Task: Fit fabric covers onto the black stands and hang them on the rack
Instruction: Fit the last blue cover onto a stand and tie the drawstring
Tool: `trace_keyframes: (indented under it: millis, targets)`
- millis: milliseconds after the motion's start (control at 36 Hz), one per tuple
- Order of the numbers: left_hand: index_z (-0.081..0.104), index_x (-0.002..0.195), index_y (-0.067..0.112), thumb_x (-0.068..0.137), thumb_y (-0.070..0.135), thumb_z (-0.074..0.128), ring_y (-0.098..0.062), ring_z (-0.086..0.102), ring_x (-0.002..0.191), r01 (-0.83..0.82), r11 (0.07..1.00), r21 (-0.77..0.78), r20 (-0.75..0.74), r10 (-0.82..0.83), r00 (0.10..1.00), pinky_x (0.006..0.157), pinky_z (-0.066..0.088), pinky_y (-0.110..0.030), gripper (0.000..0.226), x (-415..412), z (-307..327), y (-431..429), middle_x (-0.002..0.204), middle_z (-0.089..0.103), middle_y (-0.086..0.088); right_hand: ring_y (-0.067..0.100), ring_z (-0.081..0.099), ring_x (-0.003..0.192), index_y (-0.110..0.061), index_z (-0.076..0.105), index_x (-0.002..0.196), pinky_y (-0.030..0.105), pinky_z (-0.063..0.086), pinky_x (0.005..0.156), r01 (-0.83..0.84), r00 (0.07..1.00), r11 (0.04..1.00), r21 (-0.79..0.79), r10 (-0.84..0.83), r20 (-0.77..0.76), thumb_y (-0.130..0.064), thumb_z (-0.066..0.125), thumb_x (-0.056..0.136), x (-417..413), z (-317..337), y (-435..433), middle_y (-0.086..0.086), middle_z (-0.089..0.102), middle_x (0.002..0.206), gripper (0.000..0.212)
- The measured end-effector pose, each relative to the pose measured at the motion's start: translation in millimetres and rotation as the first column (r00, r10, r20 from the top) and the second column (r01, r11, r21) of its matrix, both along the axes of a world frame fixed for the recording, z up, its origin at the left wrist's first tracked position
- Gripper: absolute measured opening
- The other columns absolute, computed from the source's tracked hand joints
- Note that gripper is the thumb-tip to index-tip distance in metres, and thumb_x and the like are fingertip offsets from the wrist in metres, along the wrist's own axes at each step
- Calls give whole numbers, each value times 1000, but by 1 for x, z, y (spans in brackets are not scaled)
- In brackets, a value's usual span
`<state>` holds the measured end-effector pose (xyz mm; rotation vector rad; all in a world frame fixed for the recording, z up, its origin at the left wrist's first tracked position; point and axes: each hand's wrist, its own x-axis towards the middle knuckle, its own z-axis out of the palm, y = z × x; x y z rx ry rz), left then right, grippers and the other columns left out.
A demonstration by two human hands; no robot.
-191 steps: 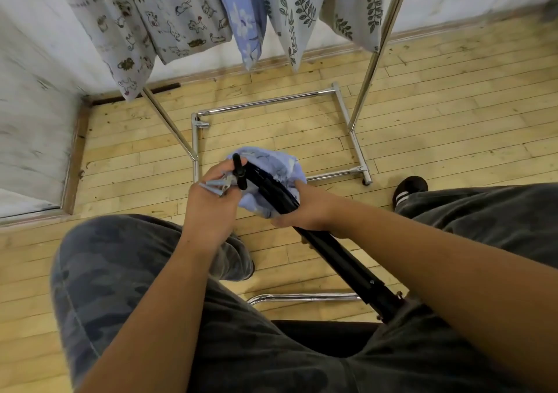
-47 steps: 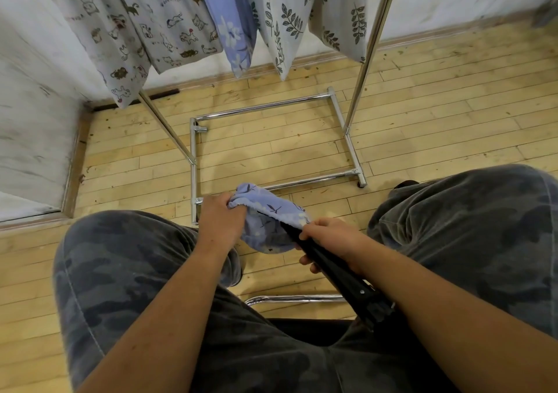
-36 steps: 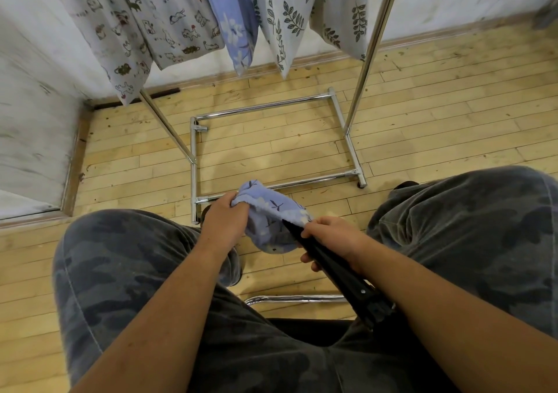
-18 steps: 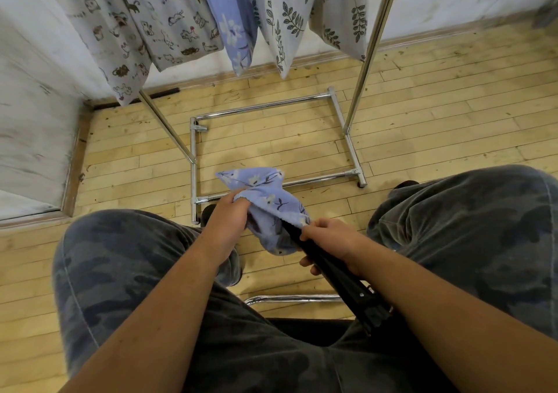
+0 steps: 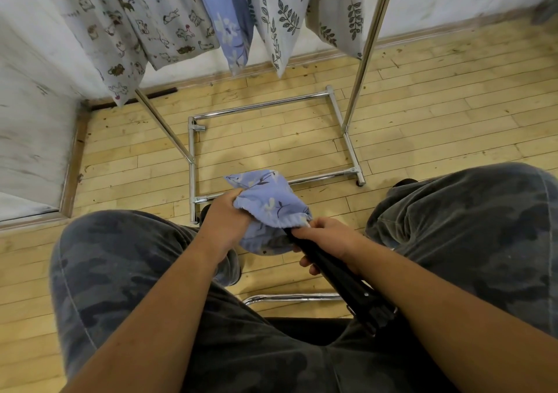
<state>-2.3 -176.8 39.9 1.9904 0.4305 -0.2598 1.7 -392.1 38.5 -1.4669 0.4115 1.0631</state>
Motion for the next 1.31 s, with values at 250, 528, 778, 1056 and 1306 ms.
trace_keyframes:
  millis: [250,528,778,1056,1306]
  targets:
    - [67,90,21,101,11,57,-15,62,77,-66,997,-33,59,68,996,68,52,-30,18,-1,-2,5,89,72,1,25,69,64,-1,50,125,36,56,52,-22,1000,999,24,22,2,-26,68,99,0,-1,1,26,71,114,40]
    - [48,112,7,66,22,55,18,59,63,-118,984,-133,98,131,987,67,42,-8,49,7,-2,0,86,57,12,27,69,64,-4,50,120,36,55,49,-26,1000,1000,14,26,13,-23,69,99,-1,-2,2,22,71,102,34]
    - [60,125,32,99,27,58,-10,68,96,-45,999,7,-8,45,999,83,55,-32,27,2,-8,3,107,70,13,23,71,60,-8,50,110,35,57,51,-33,999,999,-31,34,23,-22,68,99,-1,1,-2,25,68,108,26]
    - [65,107,23,104,10,52,-7,63,84,89,983,163,18,-94,995,65,42,-8,19,2,-18,5,96,70,8,27,71,65,-8,51,111,37,57,52,-59,998,998,-35,59,11,-21,67,99,-1,-1,-1,27,70,110,24]
    - [61,105,20,100,9,51,-25,63,93,37,965,258,69,-57,996,74,50,-36,16,5,-24,11,107,63,-10,27,73,68,-6,53,122,36,60,58,-53,997,997,-54,51,-51,-17,61,99,1,-5,-2,27,68,112,27]
